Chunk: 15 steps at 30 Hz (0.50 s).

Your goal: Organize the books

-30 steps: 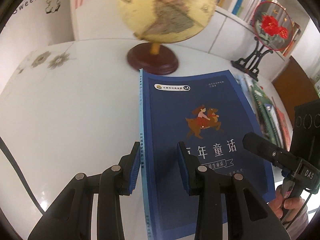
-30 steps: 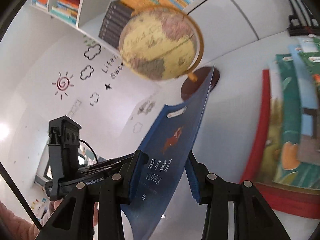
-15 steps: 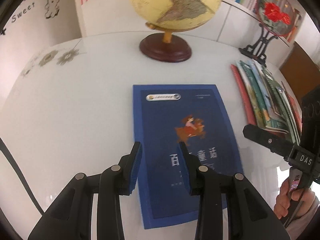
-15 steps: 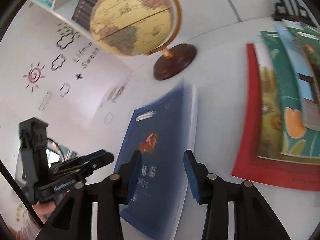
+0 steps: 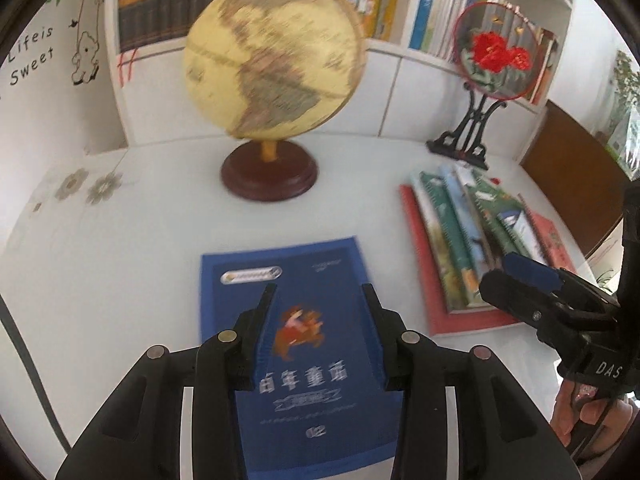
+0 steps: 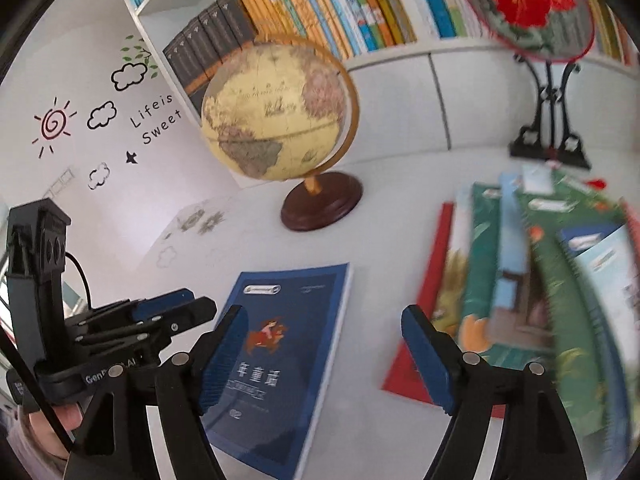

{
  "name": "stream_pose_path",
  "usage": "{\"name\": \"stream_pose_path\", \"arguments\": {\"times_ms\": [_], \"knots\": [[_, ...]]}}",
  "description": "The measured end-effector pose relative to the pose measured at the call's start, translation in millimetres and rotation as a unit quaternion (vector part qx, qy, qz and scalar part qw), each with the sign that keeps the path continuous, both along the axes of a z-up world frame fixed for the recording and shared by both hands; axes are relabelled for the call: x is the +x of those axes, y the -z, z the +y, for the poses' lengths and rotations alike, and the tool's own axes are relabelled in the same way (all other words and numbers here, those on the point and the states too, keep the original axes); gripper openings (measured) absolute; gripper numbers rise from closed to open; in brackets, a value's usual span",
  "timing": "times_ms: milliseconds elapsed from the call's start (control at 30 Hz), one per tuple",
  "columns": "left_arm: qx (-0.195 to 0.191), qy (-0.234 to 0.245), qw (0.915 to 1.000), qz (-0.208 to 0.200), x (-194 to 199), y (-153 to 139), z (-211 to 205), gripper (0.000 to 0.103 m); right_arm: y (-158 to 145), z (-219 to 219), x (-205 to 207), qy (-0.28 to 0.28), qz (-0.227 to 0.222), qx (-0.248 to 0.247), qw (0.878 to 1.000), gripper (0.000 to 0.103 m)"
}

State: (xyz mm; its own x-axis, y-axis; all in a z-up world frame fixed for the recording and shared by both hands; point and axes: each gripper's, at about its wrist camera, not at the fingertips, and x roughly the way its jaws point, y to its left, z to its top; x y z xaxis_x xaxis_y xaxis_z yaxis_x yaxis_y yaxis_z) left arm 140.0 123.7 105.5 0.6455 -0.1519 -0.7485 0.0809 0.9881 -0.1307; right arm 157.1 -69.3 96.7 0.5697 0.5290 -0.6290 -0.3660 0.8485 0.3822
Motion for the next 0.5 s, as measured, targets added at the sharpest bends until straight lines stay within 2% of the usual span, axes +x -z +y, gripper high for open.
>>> {"name": "stream_pose_path", "arguments": {"times_ms": [100,167,367,433,500], "knots": [[0.005,0.006,0.9998,-0.02,2,-8,-17,0.036,-5,-16,-2,0.003,-0.007,-0.003,1.0,0.085],[0.013,0.012,0.9994,-0.03,4,-13,-30,0.036,-8,-27,-6,0.006,-0.018,-0.012,1.0,0.085],[0.02,0.041,0.9979,-0.045,9,-22,-74,0.036,-21,-63,-18,0.045,-0.066,-0.082,0.993,0.085],[0.023,0.047,0.9976,-0.045,11,-23,-87,0.041,-22,-76,-22,0.054,-0.074,-0.09,0.992,0.088],[0.026,0.051,0.9974,-0.045,14,-24,-104,0.041,-22,-91,-22,0.057,-0.074,-0.09,0.992,0.09]]}}
